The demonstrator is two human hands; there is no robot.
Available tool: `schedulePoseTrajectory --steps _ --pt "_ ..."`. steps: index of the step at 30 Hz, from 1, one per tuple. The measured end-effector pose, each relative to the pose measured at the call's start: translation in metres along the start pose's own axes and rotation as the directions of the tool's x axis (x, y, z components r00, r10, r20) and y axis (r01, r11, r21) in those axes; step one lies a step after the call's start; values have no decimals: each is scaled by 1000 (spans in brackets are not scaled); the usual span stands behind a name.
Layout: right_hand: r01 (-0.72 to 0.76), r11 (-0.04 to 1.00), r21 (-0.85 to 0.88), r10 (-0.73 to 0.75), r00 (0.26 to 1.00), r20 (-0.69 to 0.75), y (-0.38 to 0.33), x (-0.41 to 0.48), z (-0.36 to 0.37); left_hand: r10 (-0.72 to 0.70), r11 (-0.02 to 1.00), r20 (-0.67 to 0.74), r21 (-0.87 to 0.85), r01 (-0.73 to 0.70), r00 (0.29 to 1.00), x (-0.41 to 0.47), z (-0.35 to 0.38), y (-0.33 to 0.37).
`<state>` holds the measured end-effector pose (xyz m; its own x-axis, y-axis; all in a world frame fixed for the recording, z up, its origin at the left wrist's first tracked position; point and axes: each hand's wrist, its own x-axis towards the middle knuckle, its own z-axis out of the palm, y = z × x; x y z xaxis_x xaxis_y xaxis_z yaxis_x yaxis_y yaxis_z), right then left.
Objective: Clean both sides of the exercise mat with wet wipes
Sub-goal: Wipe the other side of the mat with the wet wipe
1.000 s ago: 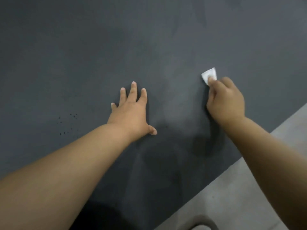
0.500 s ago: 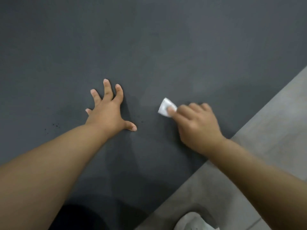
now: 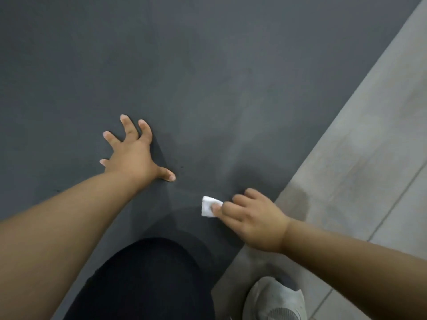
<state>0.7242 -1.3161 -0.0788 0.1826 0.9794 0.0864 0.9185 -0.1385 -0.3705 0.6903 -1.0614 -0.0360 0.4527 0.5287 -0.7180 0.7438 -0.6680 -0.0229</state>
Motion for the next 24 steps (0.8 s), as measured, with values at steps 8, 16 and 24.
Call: schedulePoseTrajectory --steps 8,16,24 --pt "-905 424 -50 870 421 -257 139 -8 -64 23 999 -4 37 -23 1000 0 1 2" --pt "-310 950 -23 308 949 -60 33 12 -18 31 992 20 122 -33 999 0 -6 9" --pt "-830 519 -205 800 556 -224 165 37 -81 140 987 -171 98 -124 975 20 -64 -10"
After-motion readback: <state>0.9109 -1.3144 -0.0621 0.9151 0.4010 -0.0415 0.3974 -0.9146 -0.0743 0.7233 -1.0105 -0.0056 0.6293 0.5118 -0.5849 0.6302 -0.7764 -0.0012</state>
